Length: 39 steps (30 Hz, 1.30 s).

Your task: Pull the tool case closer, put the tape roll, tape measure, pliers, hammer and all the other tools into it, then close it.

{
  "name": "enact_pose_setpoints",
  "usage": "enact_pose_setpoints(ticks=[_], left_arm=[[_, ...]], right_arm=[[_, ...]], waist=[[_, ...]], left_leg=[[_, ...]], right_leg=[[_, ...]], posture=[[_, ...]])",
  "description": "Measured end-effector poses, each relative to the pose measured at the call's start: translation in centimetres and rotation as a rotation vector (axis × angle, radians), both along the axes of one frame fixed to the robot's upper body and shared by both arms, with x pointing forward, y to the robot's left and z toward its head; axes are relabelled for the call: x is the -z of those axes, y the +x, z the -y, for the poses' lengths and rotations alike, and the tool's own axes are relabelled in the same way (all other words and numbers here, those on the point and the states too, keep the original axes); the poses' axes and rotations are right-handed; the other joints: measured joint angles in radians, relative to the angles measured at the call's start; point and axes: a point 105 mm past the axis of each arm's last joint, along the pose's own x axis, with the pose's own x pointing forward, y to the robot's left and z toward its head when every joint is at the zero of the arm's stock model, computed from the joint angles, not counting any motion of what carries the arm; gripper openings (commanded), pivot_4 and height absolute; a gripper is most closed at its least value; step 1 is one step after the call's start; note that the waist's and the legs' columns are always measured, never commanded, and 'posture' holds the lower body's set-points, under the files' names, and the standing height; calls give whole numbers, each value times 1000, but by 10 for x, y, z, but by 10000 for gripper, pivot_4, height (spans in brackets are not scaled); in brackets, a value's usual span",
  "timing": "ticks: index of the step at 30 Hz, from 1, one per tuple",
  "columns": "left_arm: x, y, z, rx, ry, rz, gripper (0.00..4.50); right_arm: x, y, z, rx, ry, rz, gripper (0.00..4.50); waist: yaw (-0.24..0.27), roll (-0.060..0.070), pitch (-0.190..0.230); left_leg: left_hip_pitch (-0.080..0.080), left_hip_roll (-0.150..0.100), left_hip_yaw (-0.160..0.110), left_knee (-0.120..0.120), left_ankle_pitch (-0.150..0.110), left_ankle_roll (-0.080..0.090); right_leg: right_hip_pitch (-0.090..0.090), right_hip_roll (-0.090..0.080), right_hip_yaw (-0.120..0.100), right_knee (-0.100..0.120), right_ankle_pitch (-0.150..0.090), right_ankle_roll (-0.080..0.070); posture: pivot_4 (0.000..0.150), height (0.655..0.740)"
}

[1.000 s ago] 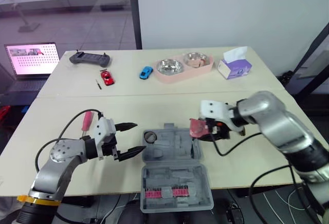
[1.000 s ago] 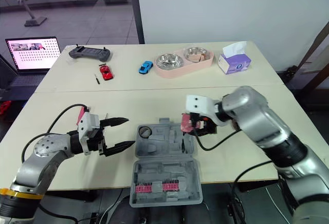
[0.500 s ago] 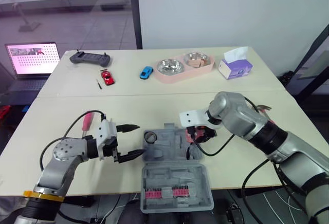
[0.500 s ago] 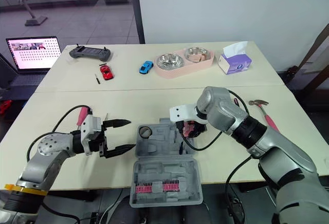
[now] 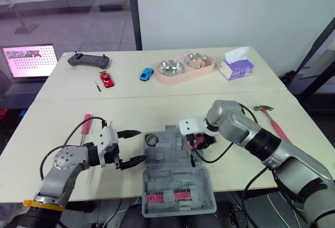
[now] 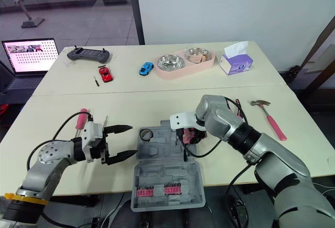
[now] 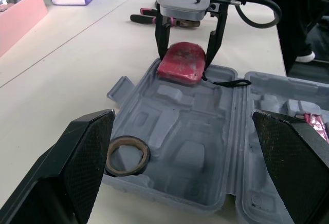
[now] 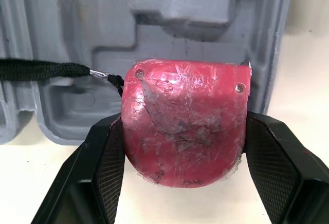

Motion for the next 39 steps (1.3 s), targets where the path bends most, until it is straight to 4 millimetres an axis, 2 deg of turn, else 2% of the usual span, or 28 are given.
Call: enact_pose_setpoints(ticks=[4, 11, 14, 15, 22, 26, 30, 33, 36, 38, 39], left_arm=[[1, -1, -1, -1, 0, -2, 45000], [2, -2, -1, -5, 0, -7, 45000], [1, -2, 0, -2, -1, -3, 45000], [1, -2, 0, -2, -1, -3, 45000], [-1, -2, 1, -6, -14, -6, 45000], [-1, -2, 1, -6, -14, -8, 45000], [-1, -5, 3, -4, -16, -9, 45000], [0, -6, 3, -11, -18, -15, 45000], [0, -5, 3, -19, -21, -14, 45000], [-1, -4, 3, -24, -24, -15, 45000], [0, -4, 3, -27, -27, -18, 45000]], right_arm=[[5, 0, -9, -11, 13, 8, 28288], [5, 2, -11, -6, 19, 25, 28288], [4, 3, -12, -5, 22, 31, 43416], [4, 3, -12, -5, 23, 29, 44315], [-2, 6, -11, 19, 53, 48, 44315], [-18, 5, -15, 30, 106, 74, 44315], [-44, -16, -5, 88, 255, 62, 44315], [-45, -26, 3, 195, 383, 46, 35719], [-33, -28, 13, 268, 442, 76, 21092], [-32, -30, 12, 281, 513, 92, 10683], [-33, -31, 9, 276, 546, 103, 10683]], waist=[[0, 0, 0], [0, 0, 0], [0, 0, 0], [0, 0, 0], [0, 0, 0], [0, 0, 0], [7, 0, 0], [3, -1, 0], [2, -1, 0], [0, -1, 0], [-1, 0, 0]], left_leg=[[0, 0, 0, 0, 0, 0], [0, 0, 0, 0, 0, 0], [0, 0, 0, 0, 0, 0], [0, 0, 0, 0, 0, 0], [0, 0, 0, 0, 0, 0], [0, 0, 0, 0, 0, 0], [-1, 0, -1, 0, 0, 0], [0, 0, -1, 0, 0, 0], [0, 0, -1, 0, 0, 0], [0, 0, -1, -1, 0, 0], [0, 0, -1, -1, 0, 0]], right_leg=[[0, 0, 0, 0, 0, 0], [0, 0, 0, 0, 0, 0], [0, 0, 0, 0, 0, 0], [0, 0, 0, 0, 0, 0], [0, 0, 0, 0, 0, 0], [0, 0, 0, 0, 0, 0], [1, -1, -1, -1, 0, 0], [1, -1, -1, -1, 0, 0], [1, -1, -1, -1, 0, 0], [0, -1, 0, -1, 0, 0], [0, 0, -1, -1, 0, 0]], posture=[[1500, 7400], [1500, 7400], [1500, 7400], [1500, 7400], [1500, 7400], [1500, 7400], [1500, 7400], [1500, 7400], [1500, 7400], [1500, 7400], [1500, 7400]])
